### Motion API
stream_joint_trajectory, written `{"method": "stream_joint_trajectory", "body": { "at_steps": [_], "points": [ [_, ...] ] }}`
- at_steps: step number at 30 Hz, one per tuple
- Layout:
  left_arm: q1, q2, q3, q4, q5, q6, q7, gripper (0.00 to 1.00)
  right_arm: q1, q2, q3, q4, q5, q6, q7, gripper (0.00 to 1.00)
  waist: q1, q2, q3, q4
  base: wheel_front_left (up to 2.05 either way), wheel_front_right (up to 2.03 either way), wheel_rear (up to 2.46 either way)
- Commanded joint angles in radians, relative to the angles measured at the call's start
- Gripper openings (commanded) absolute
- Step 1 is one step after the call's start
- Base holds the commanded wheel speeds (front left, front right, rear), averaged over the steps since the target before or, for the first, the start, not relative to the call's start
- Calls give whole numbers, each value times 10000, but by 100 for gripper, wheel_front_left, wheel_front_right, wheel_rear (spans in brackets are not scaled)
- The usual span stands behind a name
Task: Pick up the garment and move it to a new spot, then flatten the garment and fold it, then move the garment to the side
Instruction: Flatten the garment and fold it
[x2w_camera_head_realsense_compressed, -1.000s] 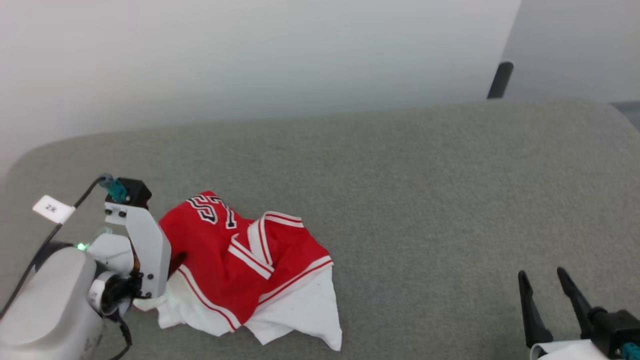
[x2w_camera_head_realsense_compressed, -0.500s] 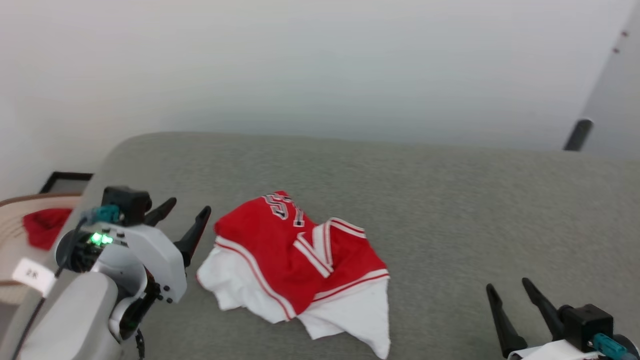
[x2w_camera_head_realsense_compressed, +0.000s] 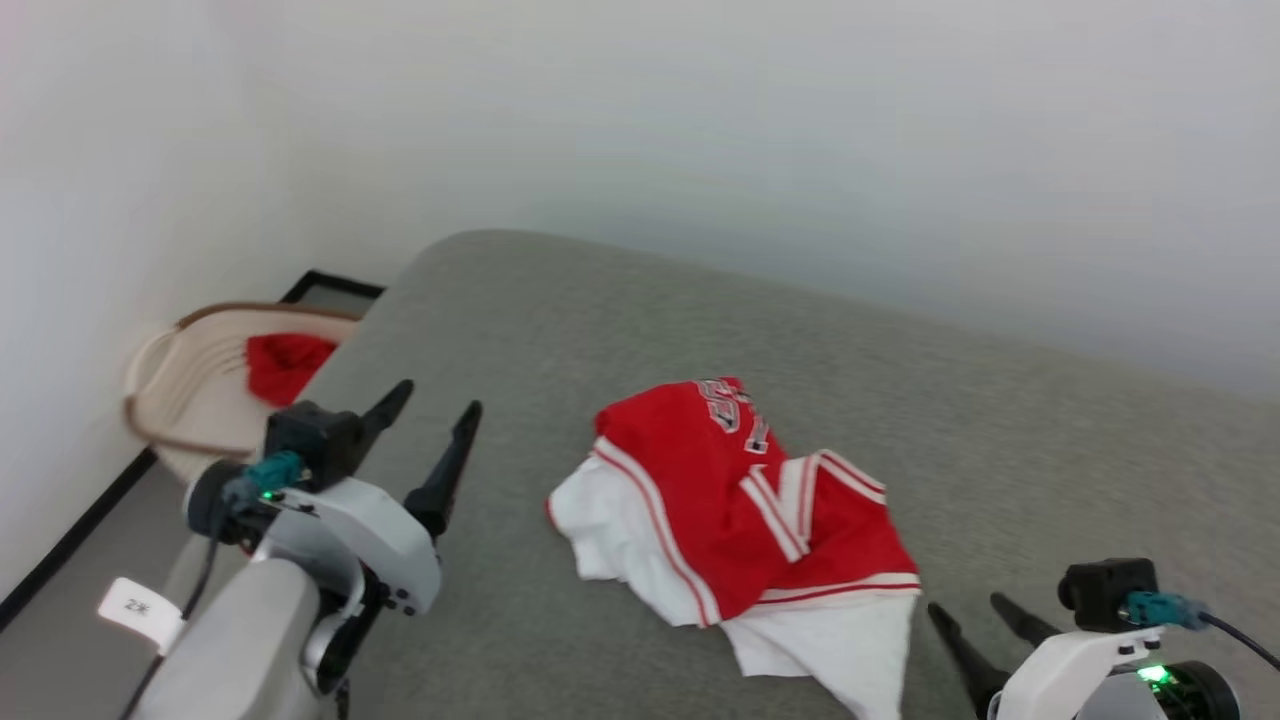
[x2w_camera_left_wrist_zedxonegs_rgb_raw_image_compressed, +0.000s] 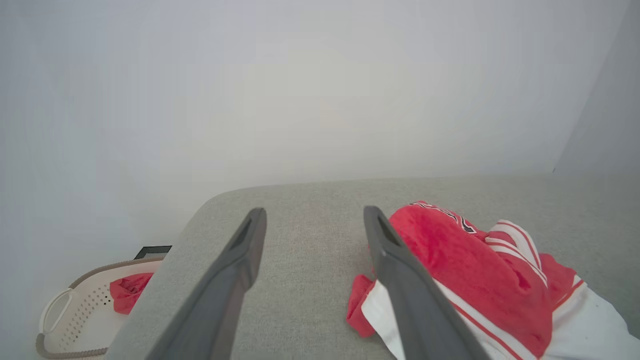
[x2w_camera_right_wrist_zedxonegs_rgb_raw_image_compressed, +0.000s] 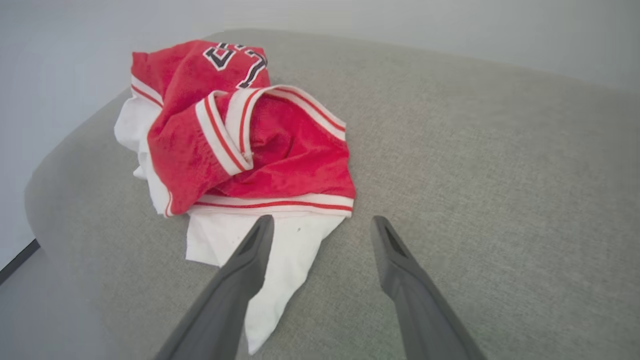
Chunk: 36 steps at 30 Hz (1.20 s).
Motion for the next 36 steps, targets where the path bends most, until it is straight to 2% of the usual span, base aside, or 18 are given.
{"method": "stream_joint_trajectory", "body": {
  "at_steps": [1,5,6,12,17,26,27,28,31,36],
  "points": [
    [-139,-100,-65,137,100,-56,-226,100,-92,64,-44,-43,84,1,479,100,0,0,343,991,0,0,0],
    [-430,-491,-110,479,268,-39,-688,100,-170,121,-140,-179,89,1,1702,100,0,0,852,1392,0,0,0],
    [-430,-491,-110,479,268,-39,-688,100,-170,121,-140,-179,89,1,1702,100,0,0,852,1392,0,0,0],
    [-625,-943,246,652,639,111,-949,100,-323,283,-410,-328,-517,1,3174,100,0,0,1508,1645,0,0,0],
    [-185,-1336,1280,-47,1203,281,-936,100,-420,447,-512,-389,-1063,1,3943,100,0,0,1887,1759,0,0,0],
    [551,-2106,2731,-501,2347,118,-940,100,-515,640,-420,371,-1736,1,4664,100,0,0,2191,1825,0,0,0],
    [602,-2186,2862,-516,2409,102,-940,100,-523,661,-393,439,-1747,1,4666,62,0,0,2187,1824,0,0,0],
    [649,-2224,2965,-511,2489,91,-940,100,-549,686,-369,464,-1744,1,4606,0,0,0,2175,1822,0,0,0],
    [791,-2312,3202,-384,2699,16,-941,100,-602,594,-396,471,-1714,4,4551,0,0,0,2015,1787,0,0,0],
    [992,-2237,3440,-262,2949,-50,-941,100,-658,141,-1071,156,-1734,-7,4352,0,0,0,1547,1654,0,0,0]
  ]
}}
